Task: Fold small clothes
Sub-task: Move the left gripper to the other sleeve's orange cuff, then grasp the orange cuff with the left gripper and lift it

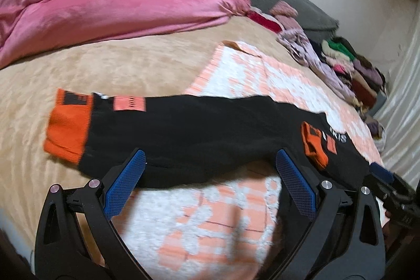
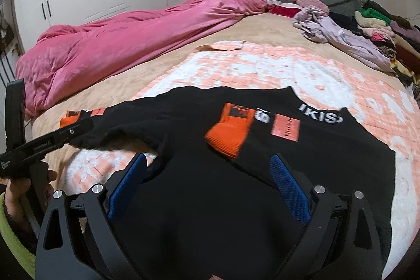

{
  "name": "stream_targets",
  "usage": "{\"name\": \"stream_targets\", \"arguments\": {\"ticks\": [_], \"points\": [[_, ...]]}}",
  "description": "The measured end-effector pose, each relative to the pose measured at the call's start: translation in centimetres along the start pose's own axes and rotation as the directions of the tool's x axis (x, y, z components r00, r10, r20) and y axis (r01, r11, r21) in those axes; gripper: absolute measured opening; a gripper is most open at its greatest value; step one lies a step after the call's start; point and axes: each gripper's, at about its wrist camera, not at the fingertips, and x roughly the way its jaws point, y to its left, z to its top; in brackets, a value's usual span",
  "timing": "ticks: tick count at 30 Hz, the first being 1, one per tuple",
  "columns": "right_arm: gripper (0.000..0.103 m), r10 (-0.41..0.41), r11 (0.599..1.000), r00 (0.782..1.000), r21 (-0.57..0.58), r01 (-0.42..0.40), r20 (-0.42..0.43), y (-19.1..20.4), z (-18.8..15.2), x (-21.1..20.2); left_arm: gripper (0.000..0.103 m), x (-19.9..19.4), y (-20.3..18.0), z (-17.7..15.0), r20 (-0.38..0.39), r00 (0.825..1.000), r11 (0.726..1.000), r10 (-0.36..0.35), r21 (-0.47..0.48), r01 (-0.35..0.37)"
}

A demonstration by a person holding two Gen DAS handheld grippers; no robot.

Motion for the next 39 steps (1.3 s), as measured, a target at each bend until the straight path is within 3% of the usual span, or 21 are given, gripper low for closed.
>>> {"name": "stream_targets", "arguments": {"ticks": [8, 16, 21, 26, 27, 29, 30, 34, 39], "points": [[0.094, 0.041, 0.997, 0.999, -0.072, -0.041, -0.014, 3.4, 0.9, 2.1, 0.093, -1.3, 4.4, 0.8, 0.062, 0.994, 0.980, 0.092, -0.181, -0.079], [0.094, 0.079, 0.986, 0.996, -0.144, -0.084, -0.039, 6.8, 1.7, 4.6, 0.093, -1.6, 8.6, 0.5, 0.055, 0.986, 0.923, 0.157, -0.362, -0.127], [0.094, 0.093, 0.978, 0.994, -0.185, -0.102, -0.055, 8.7, 2.3, 6.3, 0.093, -0.8, 10.4, 0.3, 0.020, 0.985, 0.890, 0.169, -0.432, -0.144], [0.094, 0.118, 0.977, 0.991, -0.171, -0.128, -0.064, 9.4, 2.4, 7.6, 0.093, 0.2, 11.0, 0.6, 0.005, 0.983, 0.879, 0.186, -0.447, -0.164], [0.094, 0.122, 0.978, 0.990, -0.163, -0.131, -0.068, 9.4, 2.3, 7.9, 0.090, 0.4, 11.0, 0.6, 0.006, 0.982, 0.878, 0.190, -0.449, -0.167], [0.094, 0.129, 0.979, 0.989, -0.152, -0.138, -0.070, 9.2, 2.2, 8.0, 0.073, 0.7, 11.2, 0.8, 0.007, 0.977, 0.870, 0.213, -0.456, -0.186], [0.094, 0.129, 0.980, 0.989, -0.143, -0.138, -0.072, 9.0, 2.1, 8.0, 0.055, 0.9, 11.2, 0.9, 0.004, 0.976, 0.869, 0.217, -0.457, -0.191], [0.094, 0.133, 0.986, 0.988, -0.090, -0.140, -0.071, 7.7, 1.7, 7.7, 0.014, 1.5, 11.6, 0.9, 0.000, 0.988, 0.876, 0.153, -0.463, -0.135], [0.094, 0.129, 0.992, 0.991, -0.005, -0.129, -0.036, 4.8, 1.3, 5.9, 0.008, -0.2, 9.0, 1.5, 0.115, 0.991, 0.936, 0.063, -0.351, -0.019]]}}
